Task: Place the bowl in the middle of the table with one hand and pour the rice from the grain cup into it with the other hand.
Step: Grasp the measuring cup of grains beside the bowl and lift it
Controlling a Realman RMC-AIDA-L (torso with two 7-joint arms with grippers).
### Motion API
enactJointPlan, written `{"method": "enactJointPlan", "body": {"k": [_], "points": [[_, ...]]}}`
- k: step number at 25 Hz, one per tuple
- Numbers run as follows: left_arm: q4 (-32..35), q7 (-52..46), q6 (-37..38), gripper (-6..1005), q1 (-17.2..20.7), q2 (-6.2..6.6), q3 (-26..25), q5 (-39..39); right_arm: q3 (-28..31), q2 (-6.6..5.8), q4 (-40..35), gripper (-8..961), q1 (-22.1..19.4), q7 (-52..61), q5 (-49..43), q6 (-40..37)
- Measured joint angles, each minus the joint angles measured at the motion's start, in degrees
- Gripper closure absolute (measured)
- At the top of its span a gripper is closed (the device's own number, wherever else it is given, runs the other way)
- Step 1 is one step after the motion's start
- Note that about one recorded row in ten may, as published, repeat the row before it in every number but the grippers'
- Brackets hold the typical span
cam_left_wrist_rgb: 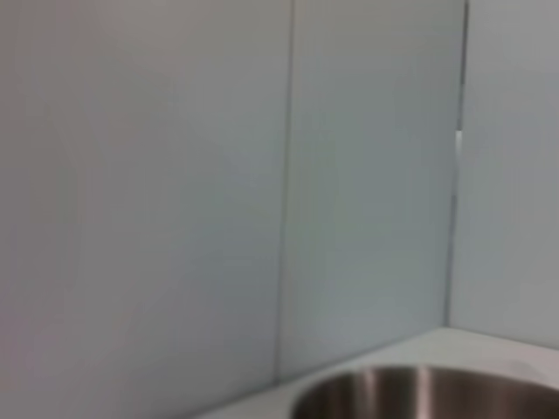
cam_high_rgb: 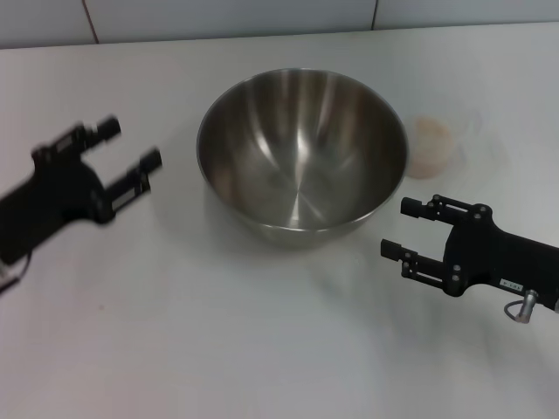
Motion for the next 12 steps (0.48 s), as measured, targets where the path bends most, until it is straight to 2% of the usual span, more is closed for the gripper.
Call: {"method": "enactJointPlan", "body": {"k": [2,3,6,8,12], "points": [[0.0,0.0,0.0,294,0.0,0.0,0.0,0.0,0.25,0.0,0.0,302,-0.09,0.0,0.04,0.01],[4.73,2.96,-3.58,294,0.16,0.12,-0.57,-0.12,0.35,0.0,0.0,302,-0.14,0.0,0.05,0.01],[8.07,5.14,-6.19,293,0.18,0.24,-1.19,-0.15,0.4,0.0,0.0,301,-0.22,0.0,0.05,0.01],[13.21,9.78,-11.53,292,0.53,0.38,-2.26,-0.22,0.4,0.0,0.0,301,-0.24,0.0,0.05,0.01],[14.86,12.94,-13.55,290,1.41,0.46,-1.92,0.14,0.37,0.0,0.0,302,-0.31,0.0,0.05,0.02]]}}
